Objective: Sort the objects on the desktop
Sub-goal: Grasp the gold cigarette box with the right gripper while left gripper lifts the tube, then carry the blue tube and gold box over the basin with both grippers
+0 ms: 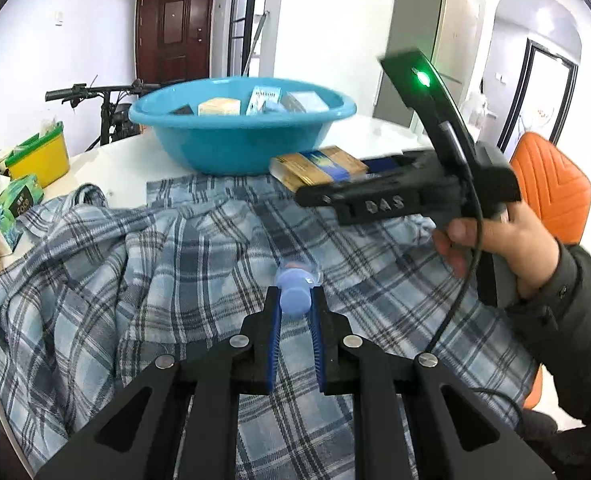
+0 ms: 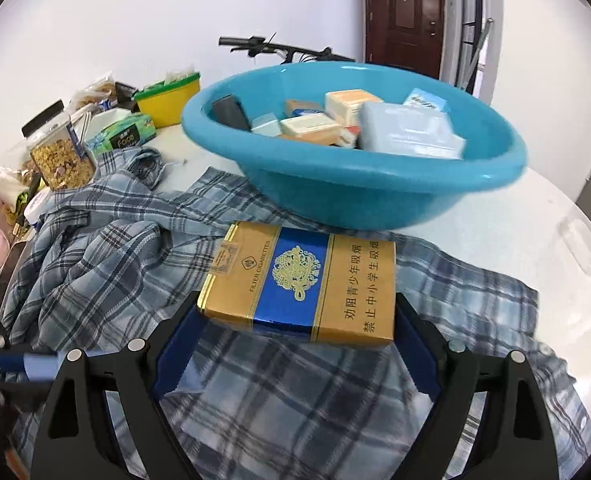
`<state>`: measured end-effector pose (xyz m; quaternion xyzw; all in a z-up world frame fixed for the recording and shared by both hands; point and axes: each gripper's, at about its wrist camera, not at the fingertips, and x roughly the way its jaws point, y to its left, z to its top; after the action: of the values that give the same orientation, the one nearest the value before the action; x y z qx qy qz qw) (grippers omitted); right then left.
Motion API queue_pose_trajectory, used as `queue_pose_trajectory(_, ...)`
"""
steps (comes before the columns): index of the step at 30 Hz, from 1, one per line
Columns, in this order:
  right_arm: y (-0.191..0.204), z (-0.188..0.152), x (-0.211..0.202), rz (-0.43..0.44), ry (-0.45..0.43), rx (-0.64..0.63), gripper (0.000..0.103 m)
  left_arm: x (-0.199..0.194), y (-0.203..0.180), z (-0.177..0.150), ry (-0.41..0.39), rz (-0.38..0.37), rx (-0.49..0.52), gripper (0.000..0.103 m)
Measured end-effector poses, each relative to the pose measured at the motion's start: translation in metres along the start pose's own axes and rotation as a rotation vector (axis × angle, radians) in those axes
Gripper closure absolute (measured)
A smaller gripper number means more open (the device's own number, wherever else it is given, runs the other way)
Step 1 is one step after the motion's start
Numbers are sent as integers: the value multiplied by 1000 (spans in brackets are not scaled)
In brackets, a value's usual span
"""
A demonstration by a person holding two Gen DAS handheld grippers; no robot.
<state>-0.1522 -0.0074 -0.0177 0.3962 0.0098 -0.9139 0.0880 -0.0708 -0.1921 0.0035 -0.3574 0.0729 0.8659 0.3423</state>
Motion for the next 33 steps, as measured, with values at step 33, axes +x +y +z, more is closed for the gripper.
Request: queue_pose_trajectory(33, -79, 105, -67, 34, -280, 67, 15, -7, 17, 184, -394, 200, -66, 88)
